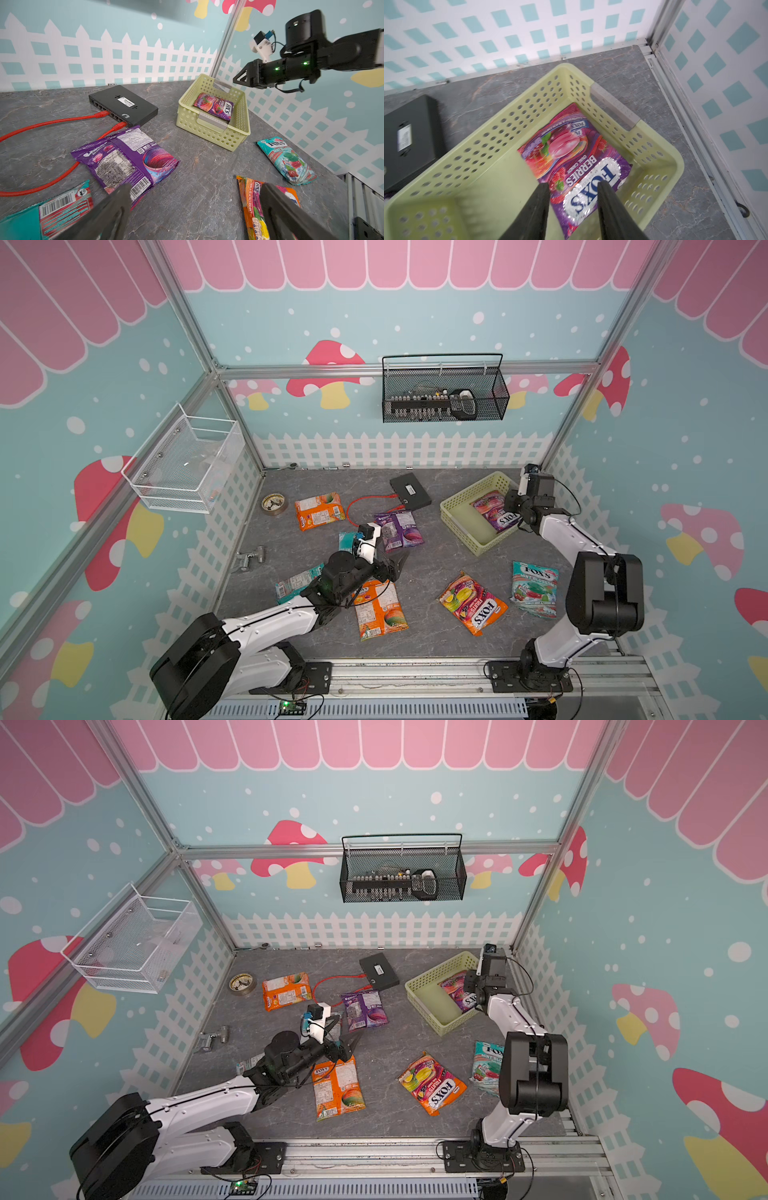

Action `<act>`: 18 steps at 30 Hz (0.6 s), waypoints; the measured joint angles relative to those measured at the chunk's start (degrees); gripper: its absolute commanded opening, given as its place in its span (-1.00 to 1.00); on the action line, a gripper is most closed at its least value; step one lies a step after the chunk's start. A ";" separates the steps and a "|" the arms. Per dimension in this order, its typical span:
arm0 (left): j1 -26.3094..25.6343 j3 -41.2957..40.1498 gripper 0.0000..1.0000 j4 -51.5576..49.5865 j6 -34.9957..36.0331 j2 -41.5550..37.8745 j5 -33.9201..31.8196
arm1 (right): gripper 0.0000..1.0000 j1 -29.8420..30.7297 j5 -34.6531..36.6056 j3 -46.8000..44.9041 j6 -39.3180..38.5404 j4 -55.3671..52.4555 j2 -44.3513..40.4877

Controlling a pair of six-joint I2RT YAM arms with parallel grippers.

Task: Put the candies in the basket
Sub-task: Place the candy in the basket, then move the candy to the center of the board.

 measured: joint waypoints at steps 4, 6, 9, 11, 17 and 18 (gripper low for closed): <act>0.00 0.26 0.86 -0.57 -1.51 0.31 0.50 | 0.22 1.68 -3.13 -4.55 4.81 -4.37 -8.09; 0.02 1.07 0.75 -1.01 -2.45 1.31 2.43 | 0.33 2.08 -3.72 -6.78 7.80 -7.08 -11.63; 0.00 2.97 0.46 -2.05 -4.44 3.61 6.95 | 0.47 2.86 -2.91 -10.99 14.05 -11.96 -17.64; -0.04 4.55 0.25 -3.06 -5.77 5.46 10.80 | 0.51 3.80 -1.90 -13.66 18.67 -16.37 -21.40; -0.66 5.84 0.00 -4.63 -9.75 9.90 18.21 | 0.45 7.93 1.29 -18.62 30.95 -30.18 -25.31; -0.90 5.84 -0.03 -4.92 -10.14 10.62 18.86 | 0.44 8.94 1.73 -19.43 32.68 -32.04 -25.31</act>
